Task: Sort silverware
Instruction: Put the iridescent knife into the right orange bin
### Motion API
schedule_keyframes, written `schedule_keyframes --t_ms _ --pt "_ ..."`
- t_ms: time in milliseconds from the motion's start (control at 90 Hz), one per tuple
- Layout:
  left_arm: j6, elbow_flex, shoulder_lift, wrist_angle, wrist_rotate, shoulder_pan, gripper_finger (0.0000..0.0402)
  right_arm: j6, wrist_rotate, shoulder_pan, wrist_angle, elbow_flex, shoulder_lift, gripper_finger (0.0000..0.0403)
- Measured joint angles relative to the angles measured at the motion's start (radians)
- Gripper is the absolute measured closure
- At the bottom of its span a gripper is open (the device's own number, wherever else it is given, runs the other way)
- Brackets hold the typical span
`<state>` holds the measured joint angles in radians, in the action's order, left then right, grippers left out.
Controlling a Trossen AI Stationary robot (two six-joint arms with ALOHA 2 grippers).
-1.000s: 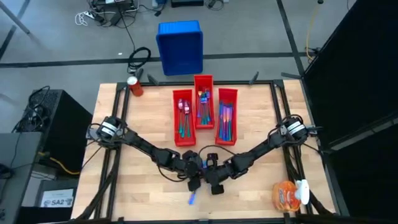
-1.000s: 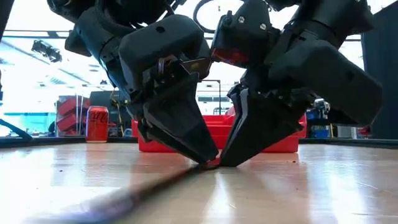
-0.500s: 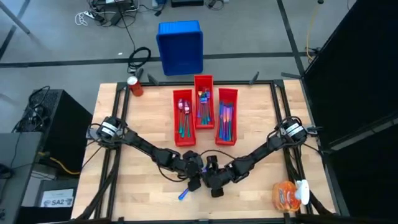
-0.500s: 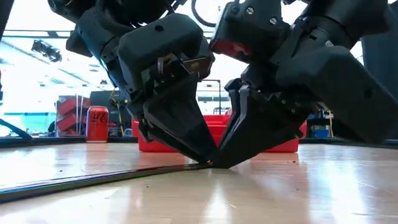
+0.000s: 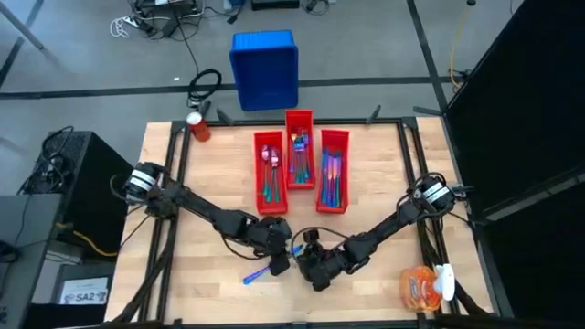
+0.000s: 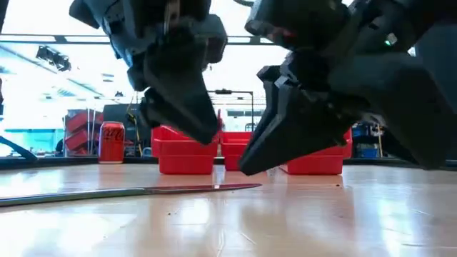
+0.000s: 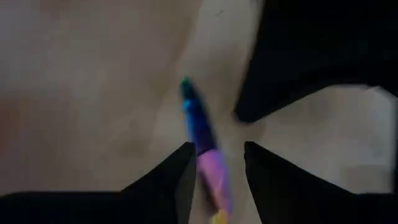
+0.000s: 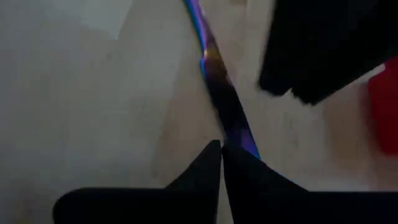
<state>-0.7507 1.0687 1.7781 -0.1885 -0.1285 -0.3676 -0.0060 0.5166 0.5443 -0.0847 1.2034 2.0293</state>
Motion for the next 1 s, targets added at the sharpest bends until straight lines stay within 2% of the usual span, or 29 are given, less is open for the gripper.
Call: schedule_keyframes --t_ms 156,311,467,644,833,1000 --pt "-0.067 0.054 0.0 -0.189 0.008 0.0 0.028 -0.167 0.128 0.056 -0.032 0.031 0.0 0.0403" --pt "-0.074 0.092 0.001 -0.191 0.029 -0.001 0.028 -0.246 0.174 0.082 -0.02 0.07 -0.001 0.0403" --pt "-0.098 0.101 0.039 -0.172 0.105 0.003 0.028 -0.231 0.166 0.083 -0.02 0.089 -0.001 0.0403" --pt "-0.14 0.1 0.066 -0.187 0.247 -0.006 0.028 -0.173 0.084 0.075 -0.029 0.088 -0.001 0.0403" --pt "-0.174 0.101 0.05 -0.271 0.212 -0.058 0.0285 -0.17 0.082 0.075 -0.033 0.088 -0.001 0.0403" --pt "-0.227 0.101 0.055 -0.401 0.122 -0.124 0.0304 -0.15 0.082 0.072 -0.044 0.088 -0.001 0.0403"
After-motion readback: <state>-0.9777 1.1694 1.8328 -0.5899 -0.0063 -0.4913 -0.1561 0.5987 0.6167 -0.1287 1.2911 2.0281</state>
